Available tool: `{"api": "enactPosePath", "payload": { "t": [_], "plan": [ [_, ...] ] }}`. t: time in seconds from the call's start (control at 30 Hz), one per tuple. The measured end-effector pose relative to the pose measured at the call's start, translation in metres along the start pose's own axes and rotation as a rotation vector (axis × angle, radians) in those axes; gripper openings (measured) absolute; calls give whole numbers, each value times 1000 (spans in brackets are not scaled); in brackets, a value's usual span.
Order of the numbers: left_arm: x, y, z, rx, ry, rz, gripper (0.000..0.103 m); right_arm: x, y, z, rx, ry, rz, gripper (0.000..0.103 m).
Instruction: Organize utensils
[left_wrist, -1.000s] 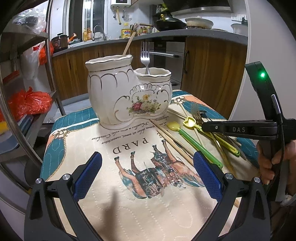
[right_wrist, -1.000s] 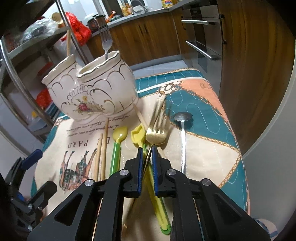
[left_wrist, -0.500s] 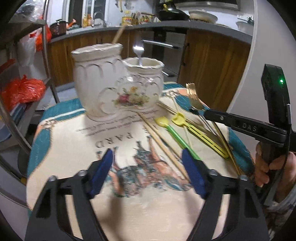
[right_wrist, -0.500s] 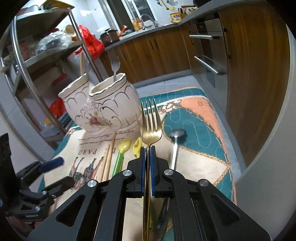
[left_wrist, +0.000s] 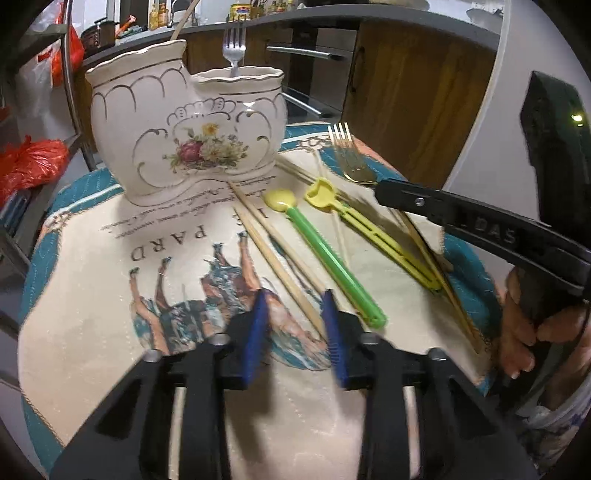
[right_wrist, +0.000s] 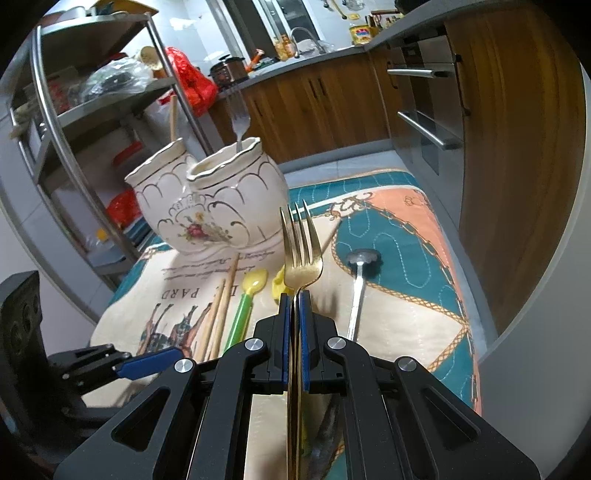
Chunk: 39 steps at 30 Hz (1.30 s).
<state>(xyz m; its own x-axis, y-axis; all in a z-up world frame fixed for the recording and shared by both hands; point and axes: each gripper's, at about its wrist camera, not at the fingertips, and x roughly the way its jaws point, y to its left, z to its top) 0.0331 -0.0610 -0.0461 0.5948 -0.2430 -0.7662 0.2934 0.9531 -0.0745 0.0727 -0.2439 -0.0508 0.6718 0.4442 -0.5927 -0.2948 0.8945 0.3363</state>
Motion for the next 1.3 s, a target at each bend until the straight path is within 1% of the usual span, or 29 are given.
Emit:
{"api": "enactPosePath", "payload": {
  "t": [0.03, 0.07, 0.1, 0.2, 0.23, 0.27, 0.3, 0.4, 0.5, 0.63, 0.73, 0.77, 0.8, 0.93, 1.0, 1.07, 1.13, 1.23, 1.3],
  "plan": [
    [1, 0, 0, 1, 1, -1, 19, 0, 0, 0, -1, 0, 5, 6],
    [2, 1, 1, 7, 2, -7, 14, 0, 0, -1, -1, 1, 9, 6],
    [3, 1, 2, 18, 5, -14, 12, 1, 0, -1, -1, 3, 13, 6],
    [2, 5, 7, 44, 25, -37, 10, 2, 1, -2, 0, 14, 20, 6],
    [1, 7, 8, 59, 29, -33, 9, 2, 1, -2, -1, 17, 23, 6],
    [0, 8, 10, 74, 30, -21, 6, 2, 1, -3, -2, 18, 23, 6],
    [-2, 12, 12, 85, 33, -9, 0, 2, 2, -3, -3, 19, 21, 6],
    [-7, 25, 16, 79, 43, -6, 0, 4, 1, -3, -1, 25, 18, 6],
    [-13, 32, 15, 81, 39, 16, 0, 6, 2, -3, -5, 39, 9, 6],
    [-21, 35, 9, 34, 31, -34, 0, 9, 2, -3, -17, 59, -12, 6],
    [-19, 28, 5, 47, 34, -47, 11, 10, 3, -3, -29, 74, -25, 6],
    [-16, 24, 3, 54, 36, -40, 19, 10, 4, -2, -35, 80, -28, 6],
    [-13, 22, 1, 64, 39, -30, 24, 10, 4, -2, -42, 86, -32, 6],
    [-9, 16, -6, 110, 40, 7, 23, 10, 8, -3, -75, 96, -65, 6],
    [-6, 13, -7, 138, 38, 20, 10, 10, 8, -3, -82, 101, -79, 6],
    [-8, 15, -9, 161, 40, 26, 7, 10, 7, -2, -73, 112, -77, 8],
    [-11, 19, -11, 172, 42, 21, 6, 9, 6, -2, -64, 126, -59, 8],
    [-16, 28, -14, 176, 38, 21, 6, 8, 4, -2, -57, 129, -60, 9],
    [-17, 35, -15, 165, 36, 14, 6, 10, 0, -2, -23, 139, -33, 10]
  ]
}}
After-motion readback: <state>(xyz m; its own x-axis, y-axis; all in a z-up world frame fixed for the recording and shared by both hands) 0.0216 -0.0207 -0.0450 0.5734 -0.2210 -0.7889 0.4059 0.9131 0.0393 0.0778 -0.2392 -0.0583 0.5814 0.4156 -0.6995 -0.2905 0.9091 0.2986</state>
